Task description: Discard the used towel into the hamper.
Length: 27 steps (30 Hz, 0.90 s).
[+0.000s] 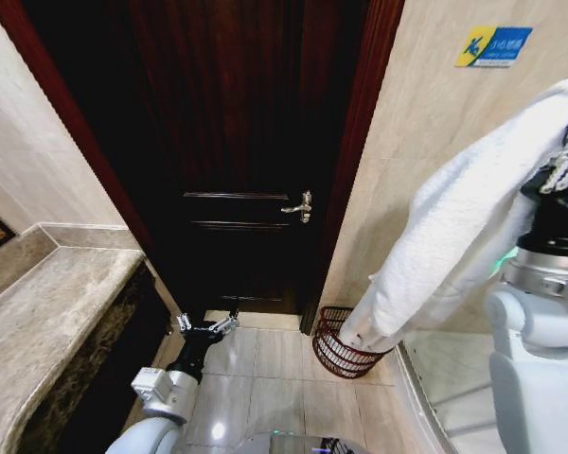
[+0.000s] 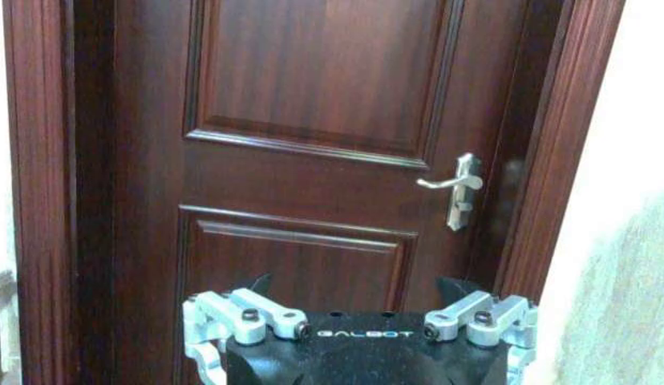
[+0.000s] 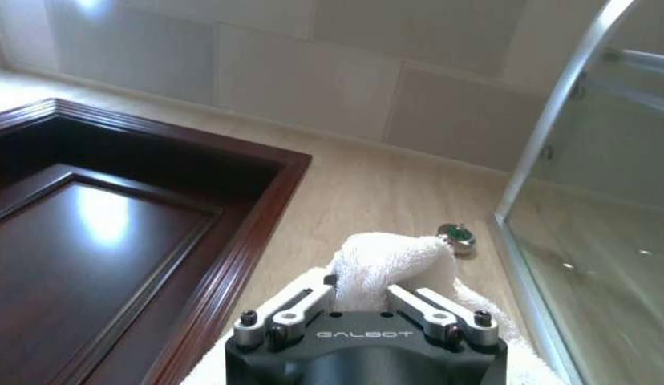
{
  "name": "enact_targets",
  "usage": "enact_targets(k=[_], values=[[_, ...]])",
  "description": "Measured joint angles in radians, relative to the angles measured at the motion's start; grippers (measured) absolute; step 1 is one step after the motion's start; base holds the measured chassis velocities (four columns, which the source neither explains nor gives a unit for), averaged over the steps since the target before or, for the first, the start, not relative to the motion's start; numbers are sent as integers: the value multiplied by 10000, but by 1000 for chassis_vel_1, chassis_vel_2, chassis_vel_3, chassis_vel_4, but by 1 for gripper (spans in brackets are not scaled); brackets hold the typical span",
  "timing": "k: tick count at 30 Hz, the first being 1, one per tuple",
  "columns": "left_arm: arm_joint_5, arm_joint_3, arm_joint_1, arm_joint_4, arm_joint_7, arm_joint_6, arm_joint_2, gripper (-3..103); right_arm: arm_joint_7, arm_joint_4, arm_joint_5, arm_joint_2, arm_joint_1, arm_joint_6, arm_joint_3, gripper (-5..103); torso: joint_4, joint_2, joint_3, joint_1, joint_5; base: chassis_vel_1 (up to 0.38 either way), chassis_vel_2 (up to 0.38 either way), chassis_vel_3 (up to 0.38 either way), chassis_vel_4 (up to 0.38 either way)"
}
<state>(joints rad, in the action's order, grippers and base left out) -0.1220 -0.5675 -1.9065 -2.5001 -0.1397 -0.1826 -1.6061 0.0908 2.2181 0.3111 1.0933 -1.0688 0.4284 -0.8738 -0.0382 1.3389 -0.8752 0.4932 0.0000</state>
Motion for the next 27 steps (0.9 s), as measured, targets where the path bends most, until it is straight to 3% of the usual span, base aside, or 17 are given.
enact_targets(k=[27], values=[[0, 0, 0, 0, 0, 0, 0, 100, 22, 481, 186, 4, -292, -200, -214, 5, 1, 0, 0, 2, 0, -9, 7, 10, -9]])
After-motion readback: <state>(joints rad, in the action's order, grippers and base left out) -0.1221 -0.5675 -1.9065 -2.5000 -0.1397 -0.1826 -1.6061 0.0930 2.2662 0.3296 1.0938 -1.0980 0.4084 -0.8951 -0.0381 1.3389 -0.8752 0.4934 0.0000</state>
